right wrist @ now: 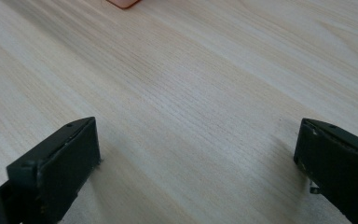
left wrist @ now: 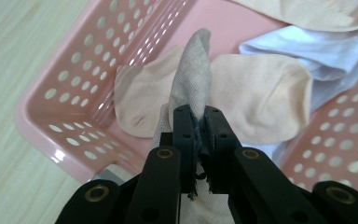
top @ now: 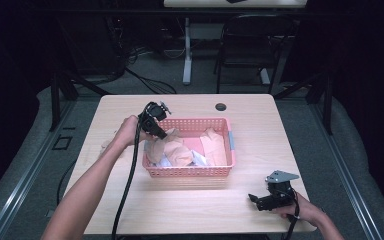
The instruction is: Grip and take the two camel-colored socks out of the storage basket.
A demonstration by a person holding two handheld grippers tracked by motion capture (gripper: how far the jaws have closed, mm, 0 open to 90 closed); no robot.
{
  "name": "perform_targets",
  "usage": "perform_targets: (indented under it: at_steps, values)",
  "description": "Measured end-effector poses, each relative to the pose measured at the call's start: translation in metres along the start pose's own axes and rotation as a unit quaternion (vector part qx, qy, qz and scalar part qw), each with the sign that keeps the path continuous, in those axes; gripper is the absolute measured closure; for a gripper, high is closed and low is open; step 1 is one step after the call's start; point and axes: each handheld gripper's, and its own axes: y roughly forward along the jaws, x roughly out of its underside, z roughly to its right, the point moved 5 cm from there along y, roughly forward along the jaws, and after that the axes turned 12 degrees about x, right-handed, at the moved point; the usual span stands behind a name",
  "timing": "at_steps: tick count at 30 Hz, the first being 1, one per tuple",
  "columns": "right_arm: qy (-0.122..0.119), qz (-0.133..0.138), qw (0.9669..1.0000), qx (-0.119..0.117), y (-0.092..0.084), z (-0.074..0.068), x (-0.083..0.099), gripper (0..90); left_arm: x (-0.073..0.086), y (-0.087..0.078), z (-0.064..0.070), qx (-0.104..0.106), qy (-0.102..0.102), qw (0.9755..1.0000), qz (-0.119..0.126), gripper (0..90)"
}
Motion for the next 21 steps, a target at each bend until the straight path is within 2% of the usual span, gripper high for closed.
perform_targets:
  at_steps: [4,13,21]
  values:
    - [0.0,0.0,1.0,0.0,0.0,0.0,0.0,0.0,-0.006,-0.016,0.008,-0.001,0.014,0.9999,-0.009,84.8]
    - [0.0,0.0,1.0,0.0,0.0,0.0,0.0,0.0,-0.018,-0.045,0.019,-0.002,0.028,0.9991,-0.031,84.7]
    - [0.0,0.0,1.0,0.0,0.0,0.0,0.0,0.0,-0.03,-0.075,0.029,-0.022,0.042,0.9979,-0.044,84.7]
